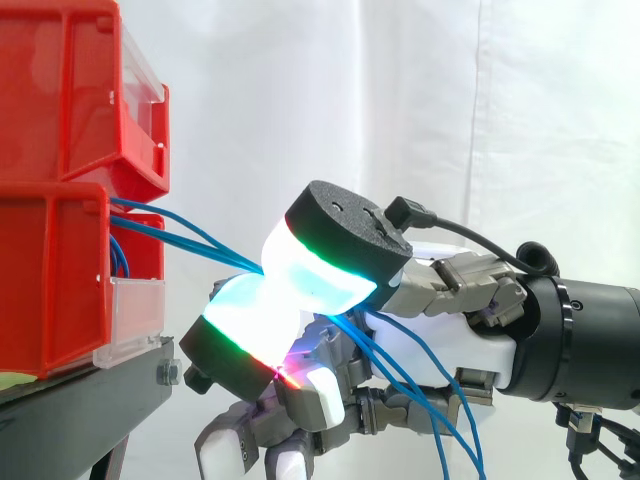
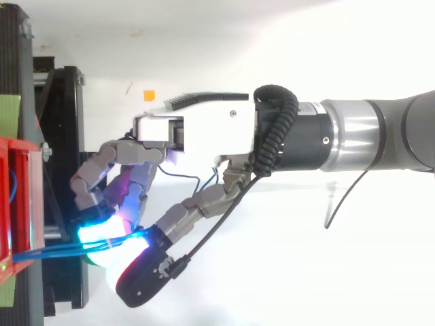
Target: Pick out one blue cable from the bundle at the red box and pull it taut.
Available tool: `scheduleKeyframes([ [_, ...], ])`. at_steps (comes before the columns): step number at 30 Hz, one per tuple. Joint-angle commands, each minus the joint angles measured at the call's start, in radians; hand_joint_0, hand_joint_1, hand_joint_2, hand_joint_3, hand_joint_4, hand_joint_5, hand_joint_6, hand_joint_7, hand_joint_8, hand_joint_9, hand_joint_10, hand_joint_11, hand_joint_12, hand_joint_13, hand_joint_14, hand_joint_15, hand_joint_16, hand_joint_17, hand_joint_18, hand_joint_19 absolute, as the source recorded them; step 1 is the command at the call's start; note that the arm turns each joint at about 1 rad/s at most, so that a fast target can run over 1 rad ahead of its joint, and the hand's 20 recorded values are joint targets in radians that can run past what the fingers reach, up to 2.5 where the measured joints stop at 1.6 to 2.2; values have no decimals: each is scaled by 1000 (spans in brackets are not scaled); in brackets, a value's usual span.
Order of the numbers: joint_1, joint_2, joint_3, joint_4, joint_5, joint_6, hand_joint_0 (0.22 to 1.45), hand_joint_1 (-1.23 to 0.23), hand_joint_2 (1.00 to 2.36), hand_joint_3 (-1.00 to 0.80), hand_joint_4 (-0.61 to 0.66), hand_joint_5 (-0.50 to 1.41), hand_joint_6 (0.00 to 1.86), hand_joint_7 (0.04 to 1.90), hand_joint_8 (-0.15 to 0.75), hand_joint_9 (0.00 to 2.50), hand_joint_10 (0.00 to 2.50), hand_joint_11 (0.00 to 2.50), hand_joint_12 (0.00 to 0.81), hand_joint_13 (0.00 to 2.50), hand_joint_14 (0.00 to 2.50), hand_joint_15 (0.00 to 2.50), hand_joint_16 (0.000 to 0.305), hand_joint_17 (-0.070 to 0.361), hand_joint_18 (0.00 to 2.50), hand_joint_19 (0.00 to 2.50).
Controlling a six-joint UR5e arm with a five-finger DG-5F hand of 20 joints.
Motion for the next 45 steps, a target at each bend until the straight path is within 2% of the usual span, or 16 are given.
scheduleKeyframes([
  [1, 0, 0, 0, -1, 1, 0, 607, -732, 1000, -500, 170, -129, 901, 1041, 350, 1246, 22, 683, 458, 839, 17, 421, 64, 145, 846, 744],
  [5, 0, 0, 7, -3, 0, 6, 498, -676, 1000, -500, 187, -134, 871, 962, 361, 1226, 21, 659, 486, 838, 17, 426, 71, 159, 846, 744],
  [9, -5, 0, 33, -27, -3, 18, 471, -621, 1000, -500, 188, -133, 851, 930, 367, 1215, 21, 642, 497, 826, 15, 423, 74, 165, 842, 744],
  [11, -5, 0, 33, -49, -6, 20, 507, -515, 1000, -500, 174, -134, 846, 918, 355, 1205, 21, 627, 482, 806, 16, 428, 70, 158, 808, 768],
  [14, -6, 0, 33, -50, -6, 20, 608, -440, 1000, -500, 134, -129, 835, 961, 340, 1200, 20, 638, 456, 782, 16, 434, 65, 146, 763, 791],
  [16, -6, 0, 37, -55, -6, 20, 632, -451, 1003, -466, 128, -127, 835, 970, 335, 1202, 22, 642, 453, 785, 16, 435, 64, 145, 764, 795],
  [21, -8, 0, 36, -70, -6, 15, 604, -581, 1019, -235, 151, -129, 842, 1029, 347, 1204, 22, 654, 456, 785, 18, 438, 65, 146, 765, 793],
  [27, -6, 0, 36, -69, -3, 15, 597, -716, 1023, -106, 180, -135, 875, 1071, 358, 1207, 23, 664, 470, 799, 16, 429, 67, 151, 795, 778],
  [31, -6, 0, 36, -69, -3, 15, 610, -764, 1026, -83, 152, -139, 883, 1099, 361, 1198, 22, 671, 463, 800, 18, 435, 65, 147, 797, 773],
  [34, -6, 0, 36, -69, -3, 15, 637, -798, 1023, -132, 130, -141, 888, 1107, 355, 1196, 21, 683, 460, 806, 17, 433, 65, 146, 805, 772],
  [36, -6, 0, 36, -70, -3, 15, 653, -804, 1017, -269, 152, -145, 899, 1020, 353, 1198, 23, 683, 459, 811, 18, 432, 65, 145, 813, 770],
  [37, -6, 0, 36, -70, -3, 15, 653, -804, 1017, -269, 152, -145, 899, 1020, 353, 1198, 23, 683, 459, 811, 18, 432, 65, 145, 813, 770],
  [38, -6, 0, 37, -70, -3, 15, 644, -783, 1007, -410, 170, -145, 894, 979, 346, 1203, 22, 676, 456, 813, 16, 425, 65, 145, 818, 767],
  [39, -6, 0, 36, -70, -3, 15, 640, -758, 1002, -471, 173, -144, 892, 966, 347, 1203, 22, 677, 455, 814, 17, 431, 65, 145, 818, 766],
  [45, -2, 0, 36, -69, 0, 14, 557, -634, 1000, -500, 168, -143, 870, 984, 348, 1199, 22, 656, 471, 804, 16, 438, 67, 151, 798, 782],
])
